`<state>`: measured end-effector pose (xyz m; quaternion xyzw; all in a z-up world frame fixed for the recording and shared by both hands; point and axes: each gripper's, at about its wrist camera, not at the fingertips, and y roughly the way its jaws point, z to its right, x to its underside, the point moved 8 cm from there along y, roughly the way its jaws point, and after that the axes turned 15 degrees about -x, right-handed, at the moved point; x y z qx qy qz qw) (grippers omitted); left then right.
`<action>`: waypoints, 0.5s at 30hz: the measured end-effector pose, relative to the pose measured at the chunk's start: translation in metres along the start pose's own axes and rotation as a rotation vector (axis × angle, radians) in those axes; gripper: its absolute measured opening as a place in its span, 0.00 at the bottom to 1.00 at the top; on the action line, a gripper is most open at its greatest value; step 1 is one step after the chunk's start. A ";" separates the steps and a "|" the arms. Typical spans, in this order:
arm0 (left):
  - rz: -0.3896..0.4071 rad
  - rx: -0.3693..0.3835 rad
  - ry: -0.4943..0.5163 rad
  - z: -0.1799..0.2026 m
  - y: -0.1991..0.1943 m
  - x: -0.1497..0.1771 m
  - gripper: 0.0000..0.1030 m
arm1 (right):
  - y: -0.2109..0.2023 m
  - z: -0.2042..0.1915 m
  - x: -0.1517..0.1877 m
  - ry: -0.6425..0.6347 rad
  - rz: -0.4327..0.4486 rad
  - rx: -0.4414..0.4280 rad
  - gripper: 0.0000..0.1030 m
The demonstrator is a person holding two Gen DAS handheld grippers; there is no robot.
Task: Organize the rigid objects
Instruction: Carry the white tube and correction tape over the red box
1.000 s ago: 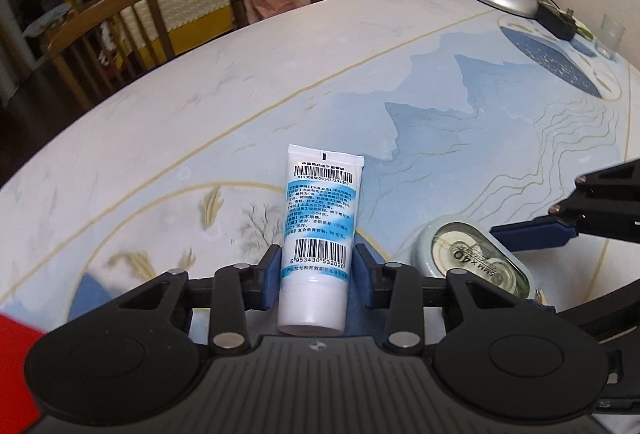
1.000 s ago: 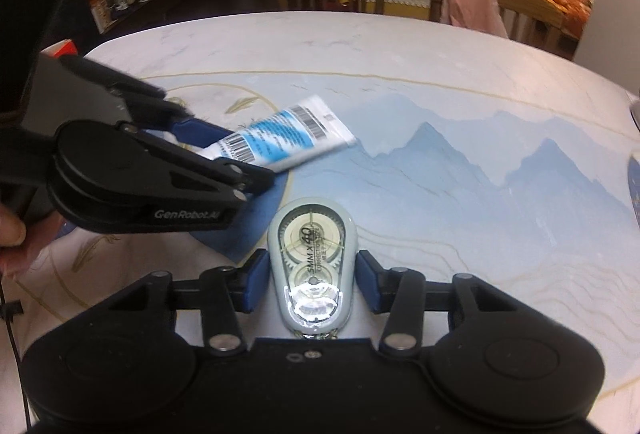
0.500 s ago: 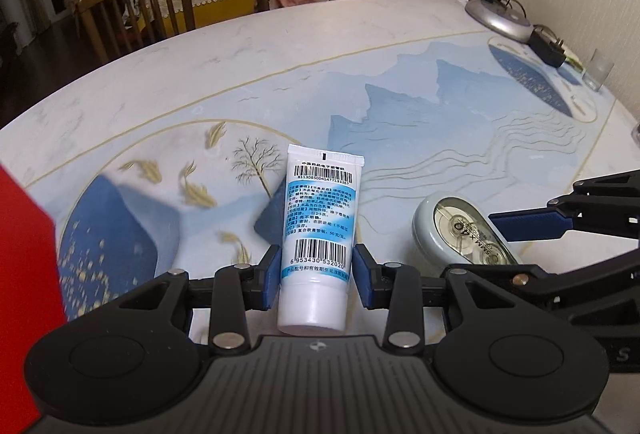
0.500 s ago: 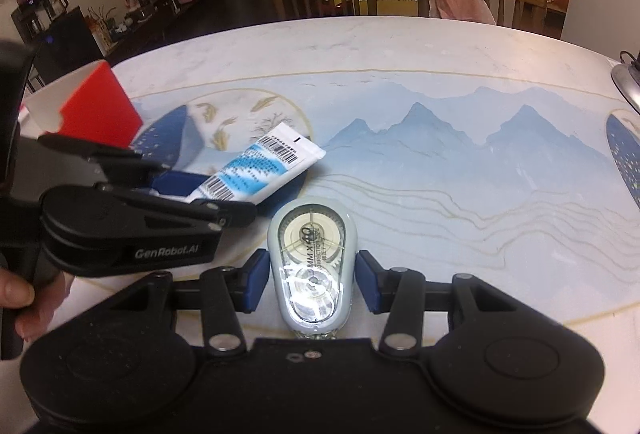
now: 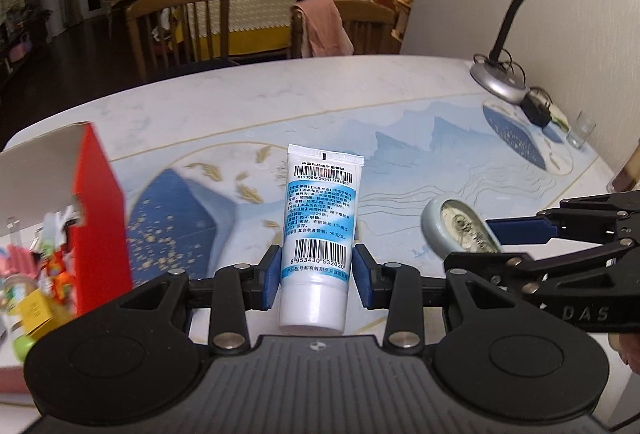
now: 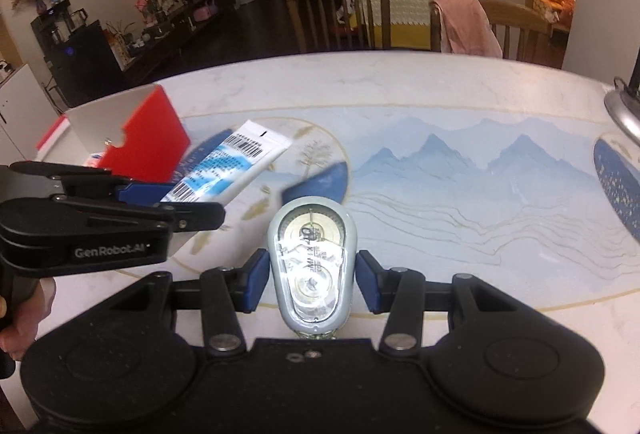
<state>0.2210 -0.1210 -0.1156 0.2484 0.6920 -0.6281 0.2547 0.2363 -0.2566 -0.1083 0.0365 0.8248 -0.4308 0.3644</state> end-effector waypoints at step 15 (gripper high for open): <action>0.063 -0.060 -0.124 -0.102 -0.061 0.008 0.36 | -0.009 -0.083 -0.030 -0.075 0.067 -0.034 0.45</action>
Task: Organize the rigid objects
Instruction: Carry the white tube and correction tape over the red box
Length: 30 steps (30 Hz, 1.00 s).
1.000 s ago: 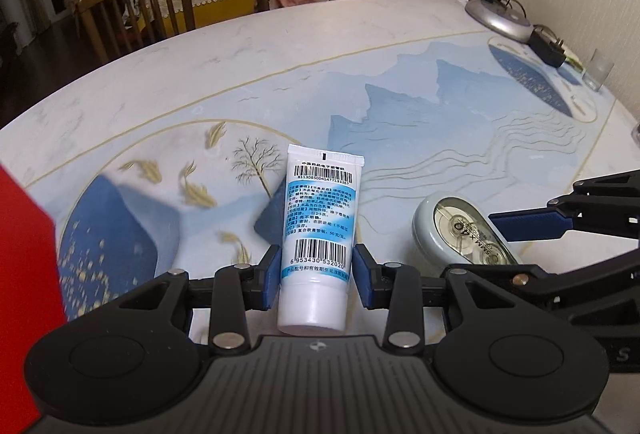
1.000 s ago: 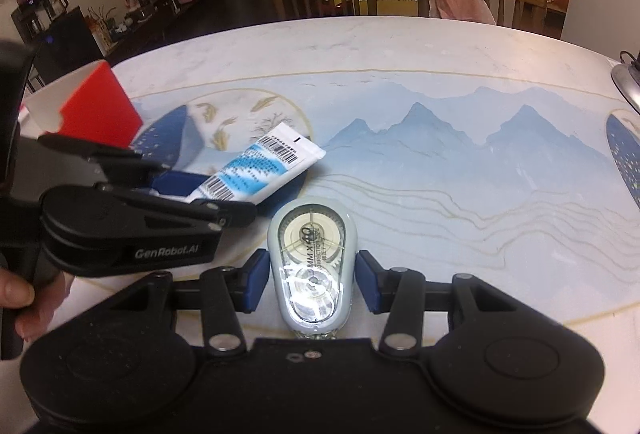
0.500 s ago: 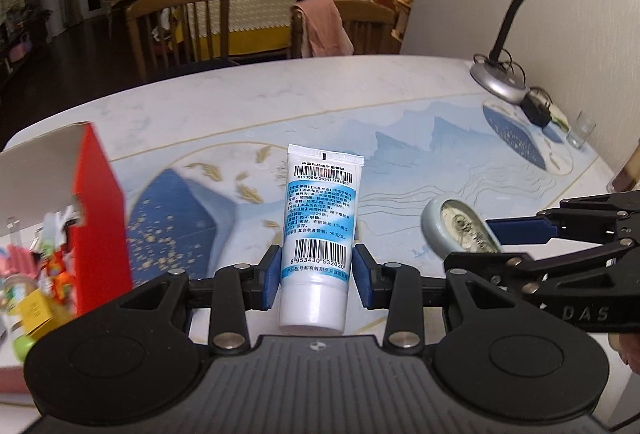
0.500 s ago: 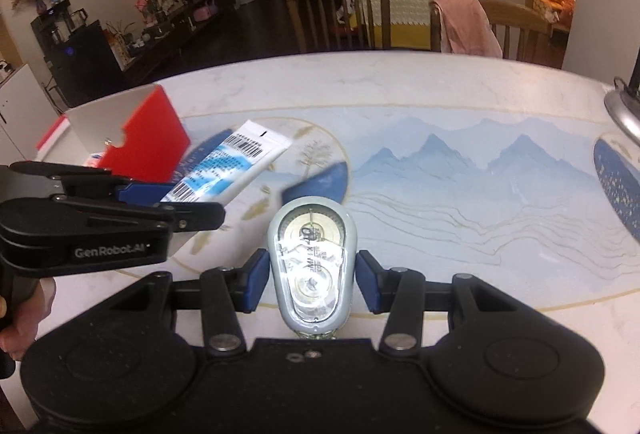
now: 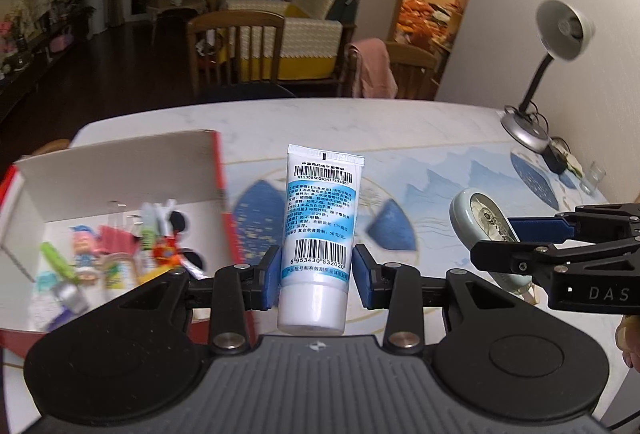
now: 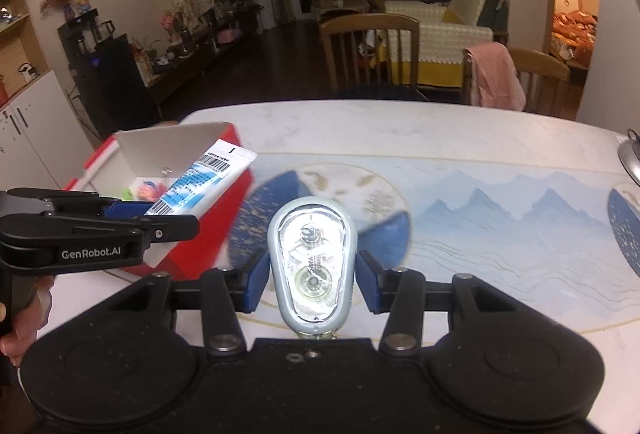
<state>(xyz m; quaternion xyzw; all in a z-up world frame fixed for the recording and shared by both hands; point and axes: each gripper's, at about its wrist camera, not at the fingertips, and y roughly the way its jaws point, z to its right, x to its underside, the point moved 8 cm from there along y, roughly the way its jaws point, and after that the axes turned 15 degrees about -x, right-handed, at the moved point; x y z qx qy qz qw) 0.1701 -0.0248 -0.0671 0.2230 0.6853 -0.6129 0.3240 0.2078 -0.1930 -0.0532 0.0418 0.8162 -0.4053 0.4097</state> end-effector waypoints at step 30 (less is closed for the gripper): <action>-0.047 -0.149 -0.071 -0.215 0.038 -0.005 0.36 | 0.148 -0.148 -0.051 -0.155 -0.088 -0.034 0.45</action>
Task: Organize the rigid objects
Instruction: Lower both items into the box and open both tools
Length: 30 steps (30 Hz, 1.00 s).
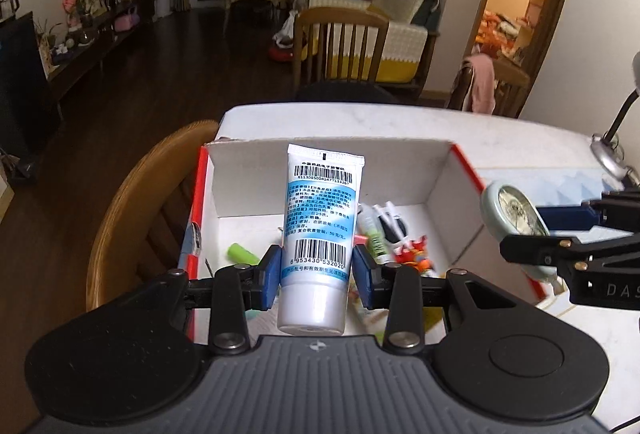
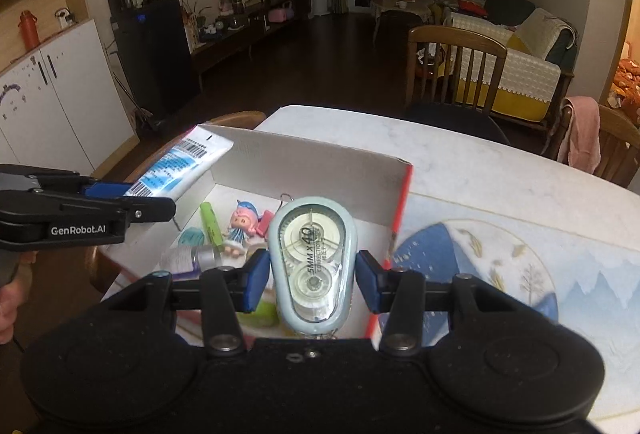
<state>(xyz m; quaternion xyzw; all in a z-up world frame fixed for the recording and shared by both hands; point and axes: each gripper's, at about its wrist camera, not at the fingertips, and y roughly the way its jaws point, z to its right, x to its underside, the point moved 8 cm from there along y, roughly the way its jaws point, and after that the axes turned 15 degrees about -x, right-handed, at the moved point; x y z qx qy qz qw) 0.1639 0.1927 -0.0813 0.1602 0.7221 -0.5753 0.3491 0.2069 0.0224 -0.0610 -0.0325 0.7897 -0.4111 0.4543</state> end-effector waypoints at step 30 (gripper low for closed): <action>-0.246 0.029 0.131 0.017 0.106 0.015 0.36 | 0.132 0.011 0.008 0.007 -0.246 0.029 0.45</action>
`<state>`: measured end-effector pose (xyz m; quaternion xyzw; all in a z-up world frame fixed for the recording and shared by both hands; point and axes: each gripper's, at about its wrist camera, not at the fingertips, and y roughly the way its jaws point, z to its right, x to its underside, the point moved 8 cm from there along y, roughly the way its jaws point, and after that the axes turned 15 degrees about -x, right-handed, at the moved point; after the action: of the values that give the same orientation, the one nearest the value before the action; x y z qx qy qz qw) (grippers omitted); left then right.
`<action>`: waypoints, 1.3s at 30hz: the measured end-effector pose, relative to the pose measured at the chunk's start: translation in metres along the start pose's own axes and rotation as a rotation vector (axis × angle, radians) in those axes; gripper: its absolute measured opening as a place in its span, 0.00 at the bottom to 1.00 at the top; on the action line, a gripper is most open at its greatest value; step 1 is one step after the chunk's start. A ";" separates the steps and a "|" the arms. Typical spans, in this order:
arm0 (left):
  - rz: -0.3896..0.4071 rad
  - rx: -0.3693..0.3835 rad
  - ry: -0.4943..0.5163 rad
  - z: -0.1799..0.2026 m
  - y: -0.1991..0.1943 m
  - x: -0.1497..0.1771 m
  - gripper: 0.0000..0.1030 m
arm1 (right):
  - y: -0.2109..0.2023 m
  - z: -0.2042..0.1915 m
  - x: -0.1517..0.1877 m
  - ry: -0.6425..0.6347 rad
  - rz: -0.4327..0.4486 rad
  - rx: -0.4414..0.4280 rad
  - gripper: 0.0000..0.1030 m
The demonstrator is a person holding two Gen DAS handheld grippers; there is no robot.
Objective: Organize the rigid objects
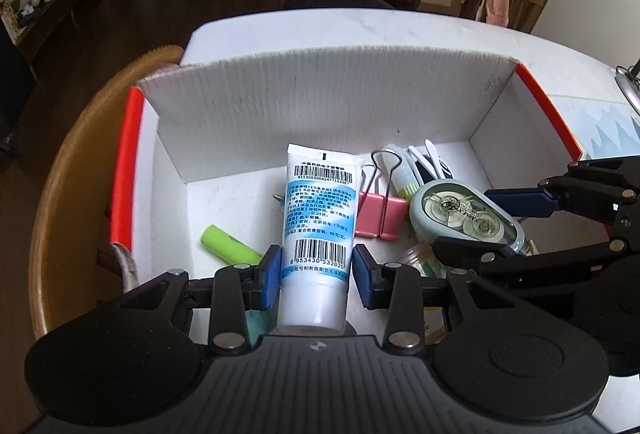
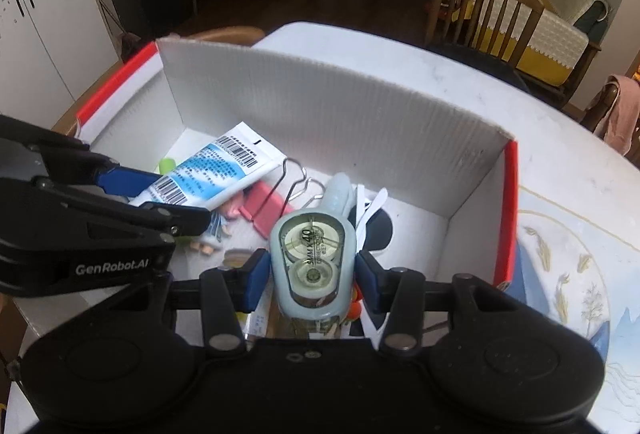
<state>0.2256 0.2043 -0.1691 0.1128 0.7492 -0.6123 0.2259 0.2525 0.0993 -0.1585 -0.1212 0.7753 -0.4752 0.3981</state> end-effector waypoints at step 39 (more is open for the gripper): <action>0.240 -0.002 -0.079 -0.010 -0.108 0.017 0.70 | -0.107 -0.024 0.017 0.016 0.222 -0.110 0.71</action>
<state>0.1606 0.1874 -0.0822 0.1772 0.7215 -0.5842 0.3268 0.2033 0.0496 -0.0728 -0.0525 0.8119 -0.3859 0.4349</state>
